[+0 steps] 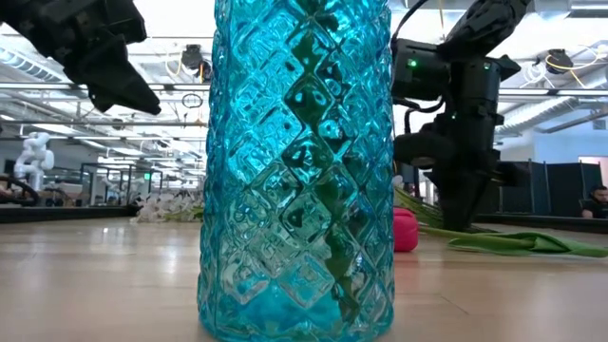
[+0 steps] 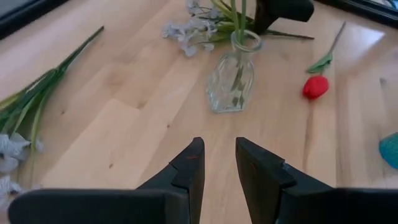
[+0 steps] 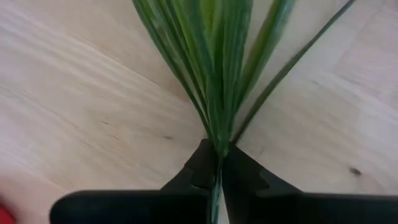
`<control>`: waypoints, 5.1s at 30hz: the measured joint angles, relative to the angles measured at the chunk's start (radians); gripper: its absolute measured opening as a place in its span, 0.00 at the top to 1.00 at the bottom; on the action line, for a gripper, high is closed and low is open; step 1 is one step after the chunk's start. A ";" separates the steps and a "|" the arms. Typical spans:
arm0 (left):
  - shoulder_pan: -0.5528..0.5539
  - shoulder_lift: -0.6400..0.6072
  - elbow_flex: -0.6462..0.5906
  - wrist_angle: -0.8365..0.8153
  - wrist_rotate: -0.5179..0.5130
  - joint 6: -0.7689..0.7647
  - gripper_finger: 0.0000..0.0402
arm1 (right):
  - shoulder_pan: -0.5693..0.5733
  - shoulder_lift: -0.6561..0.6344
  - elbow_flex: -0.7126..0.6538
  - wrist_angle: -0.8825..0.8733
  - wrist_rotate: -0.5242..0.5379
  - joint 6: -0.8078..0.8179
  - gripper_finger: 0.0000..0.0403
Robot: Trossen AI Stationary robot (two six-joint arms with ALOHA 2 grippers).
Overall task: Sort flowers into vase by color
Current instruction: Put the bottom white flowers into the transparent vase, then put the white flowers into the transparent vase
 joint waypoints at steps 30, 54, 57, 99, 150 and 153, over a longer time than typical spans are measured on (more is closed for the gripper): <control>0.204 0.001 0.000 0.227 -0.120 0.196 0.76 | -0.118 -0.593 -0.550 1.608 0.188 -0.883 1.00; 0.540 0.001 0.001 0.165 0.163 0.305 0.76 | -0.043 -0.096 -0.060 1.608 0.011 -1.036 1.00; 0.580 0.001 0.001 0.134 0.183 0.354 0.76 | -0.034 -0.047 -0.030 1.609 0.046 -1.027 1.00; 0.704 0.001 0.001 0.125 0.337 0.468 0.76 | -0.012 -0.009 -0.020 1.356 0.175 -0.832 0.64; 0.891 0.979 0.662 -0.146 0.506 0.805 0.76 | -0.008 -0.454 -0.019 0.119 0.138 -0.632 0.64; 0.889 1.046 0.696 -0.173 0.506 0.859 0.76 | -0.008 -0.454 -0.019 0.118 0.138 -0.623 0.64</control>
